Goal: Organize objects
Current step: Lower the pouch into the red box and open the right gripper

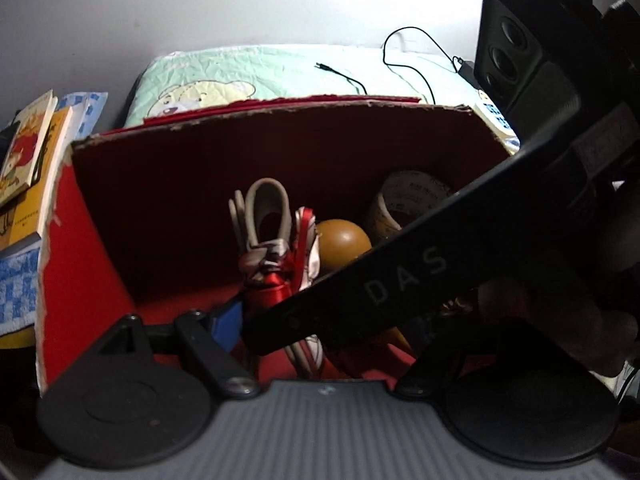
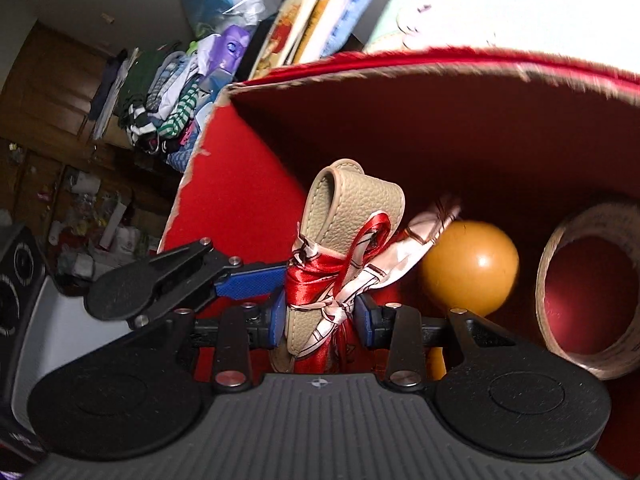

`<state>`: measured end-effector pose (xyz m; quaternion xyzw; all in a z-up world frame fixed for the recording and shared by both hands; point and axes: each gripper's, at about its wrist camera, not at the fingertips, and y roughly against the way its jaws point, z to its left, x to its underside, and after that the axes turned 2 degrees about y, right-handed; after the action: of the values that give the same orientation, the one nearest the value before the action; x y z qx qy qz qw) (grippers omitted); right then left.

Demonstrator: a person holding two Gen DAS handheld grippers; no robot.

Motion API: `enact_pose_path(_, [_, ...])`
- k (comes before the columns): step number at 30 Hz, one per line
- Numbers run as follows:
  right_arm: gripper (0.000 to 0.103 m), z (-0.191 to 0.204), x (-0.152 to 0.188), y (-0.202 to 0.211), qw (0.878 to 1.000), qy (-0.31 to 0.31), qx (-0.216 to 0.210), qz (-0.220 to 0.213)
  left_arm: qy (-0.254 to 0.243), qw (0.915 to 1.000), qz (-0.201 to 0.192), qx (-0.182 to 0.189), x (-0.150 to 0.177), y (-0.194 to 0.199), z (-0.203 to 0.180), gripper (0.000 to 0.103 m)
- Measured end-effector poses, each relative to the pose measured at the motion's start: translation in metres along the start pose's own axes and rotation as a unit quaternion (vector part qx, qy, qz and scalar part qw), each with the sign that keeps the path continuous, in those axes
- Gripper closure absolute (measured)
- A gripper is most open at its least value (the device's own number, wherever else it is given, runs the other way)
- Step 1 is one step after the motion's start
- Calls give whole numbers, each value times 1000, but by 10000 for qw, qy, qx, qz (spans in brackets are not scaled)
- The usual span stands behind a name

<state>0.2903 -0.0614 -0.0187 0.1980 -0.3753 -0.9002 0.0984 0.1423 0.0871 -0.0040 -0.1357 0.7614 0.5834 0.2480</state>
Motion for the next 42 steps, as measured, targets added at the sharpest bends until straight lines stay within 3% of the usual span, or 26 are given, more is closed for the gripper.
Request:
enact_pose_path(9, [65,-26,10,11,9936,-1017,449,-207,29,9996,270,-47,-6,-12,-8,26])
enact_pose_path(16, [67,-22,18,20,9933,-915,621,-351,57,9993,359,13,-7,-16,-5,26])
enact_pose_path(22, [65,-17,14,23,9898,-676,1235,-236,-197,9989,388,-189,-5,-18,-14,22])
enact_pose_path(26, [65,-28,15,32,9885,-863,1184,-363,-301,9988,348,-181,-4,-17,-17,15])
enact_pose_path(38, [65,-31,18,42,9852,-936,772,-1209,-306,9990,315,-13,-3,-13,-12,14])
enact_pose_path(42, [66,-37,20,48,9784,-1147,518,-1642,-361,9970,673,113,-12,-22,-12,14])
